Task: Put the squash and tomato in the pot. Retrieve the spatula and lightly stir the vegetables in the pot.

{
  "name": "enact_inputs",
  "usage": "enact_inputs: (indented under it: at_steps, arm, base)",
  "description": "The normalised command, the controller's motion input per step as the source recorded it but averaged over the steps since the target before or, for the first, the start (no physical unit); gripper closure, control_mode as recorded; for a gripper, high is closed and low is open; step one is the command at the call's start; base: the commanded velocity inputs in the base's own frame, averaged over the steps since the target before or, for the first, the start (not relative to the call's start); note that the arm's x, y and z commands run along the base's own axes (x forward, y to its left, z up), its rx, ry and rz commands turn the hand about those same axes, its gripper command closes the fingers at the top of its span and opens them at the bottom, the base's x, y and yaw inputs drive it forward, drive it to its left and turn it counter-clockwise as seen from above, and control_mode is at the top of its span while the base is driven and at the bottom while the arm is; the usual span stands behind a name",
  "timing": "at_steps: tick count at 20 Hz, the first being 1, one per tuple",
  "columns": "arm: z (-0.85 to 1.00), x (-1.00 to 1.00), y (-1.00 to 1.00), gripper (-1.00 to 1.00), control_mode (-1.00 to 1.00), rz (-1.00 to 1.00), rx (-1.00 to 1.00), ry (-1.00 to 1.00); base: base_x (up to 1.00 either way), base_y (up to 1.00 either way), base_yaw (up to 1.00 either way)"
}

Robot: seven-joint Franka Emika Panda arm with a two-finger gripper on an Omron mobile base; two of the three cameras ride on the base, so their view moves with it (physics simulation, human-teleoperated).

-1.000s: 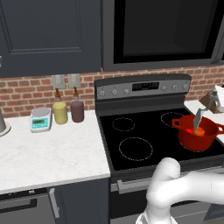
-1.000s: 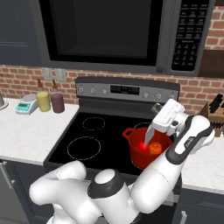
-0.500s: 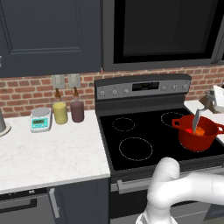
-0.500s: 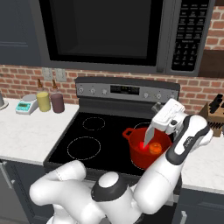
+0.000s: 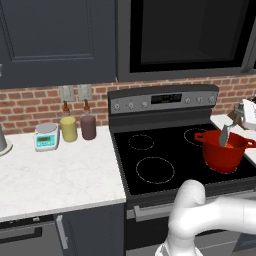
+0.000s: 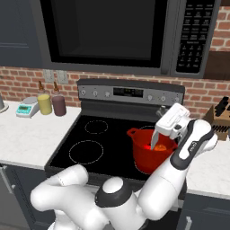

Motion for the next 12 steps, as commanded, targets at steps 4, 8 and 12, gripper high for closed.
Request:
enact_inputs:
  at_steps: [4, 8, 12]
  arm:
    - [-0.22, -0.01, -0.11, 1.00, -1.00, -0.03, 0.00, -0.01]
    - [-0.03, -0.26, -0.15, 1.00, -1.00, -0.02, -0.03, -0.05]
    - [0.01, -0.29, -0.05, 1.00, -1.00, -0.02, -0.08, -0.05]
  base:
    - [0.00, 0.00, 0.00]
    - [0.00, 0.00, 0.00]
    - [0.00, 0.00, 0.00]
